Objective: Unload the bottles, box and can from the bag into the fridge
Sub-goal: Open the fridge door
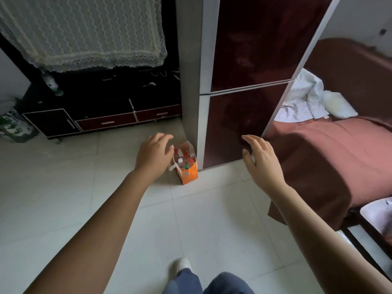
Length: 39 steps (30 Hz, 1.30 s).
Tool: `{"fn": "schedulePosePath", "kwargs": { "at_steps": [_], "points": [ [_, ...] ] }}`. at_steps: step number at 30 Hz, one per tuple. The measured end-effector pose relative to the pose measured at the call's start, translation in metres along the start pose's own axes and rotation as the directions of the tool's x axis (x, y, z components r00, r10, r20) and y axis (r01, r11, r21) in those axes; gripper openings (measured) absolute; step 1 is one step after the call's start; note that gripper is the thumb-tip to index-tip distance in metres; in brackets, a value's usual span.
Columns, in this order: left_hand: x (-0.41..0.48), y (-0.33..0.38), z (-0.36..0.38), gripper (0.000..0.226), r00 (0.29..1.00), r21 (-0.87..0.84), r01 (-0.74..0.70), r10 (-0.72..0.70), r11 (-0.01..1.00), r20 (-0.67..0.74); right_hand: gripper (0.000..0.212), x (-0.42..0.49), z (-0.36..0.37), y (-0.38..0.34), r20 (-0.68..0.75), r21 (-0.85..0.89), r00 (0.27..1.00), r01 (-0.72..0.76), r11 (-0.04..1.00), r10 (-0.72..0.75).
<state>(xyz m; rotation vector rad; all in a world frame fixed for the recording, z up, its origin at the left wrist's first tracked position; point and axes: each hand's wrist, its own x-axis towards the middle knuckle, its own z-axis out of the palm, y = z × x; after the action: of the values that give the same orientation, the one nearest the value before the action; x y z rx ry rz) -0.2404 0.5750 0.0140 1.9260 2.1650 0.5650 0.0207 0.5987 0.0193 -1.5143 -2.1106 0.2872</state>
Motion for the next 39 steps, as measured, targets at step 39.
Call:
{"fn": "schedulePosePath", "kwargs": {
  "at_steps": [39],
  "points": [
    [0.393,-0.019,-0.014,0.040,0.975,-0.083,-0.166,0.151,0.983,-0.161,0.045,0.378,0.041,0.041,-0.243,-0.017,0.969,0.029,0.999,-0.033]
  ]
}}
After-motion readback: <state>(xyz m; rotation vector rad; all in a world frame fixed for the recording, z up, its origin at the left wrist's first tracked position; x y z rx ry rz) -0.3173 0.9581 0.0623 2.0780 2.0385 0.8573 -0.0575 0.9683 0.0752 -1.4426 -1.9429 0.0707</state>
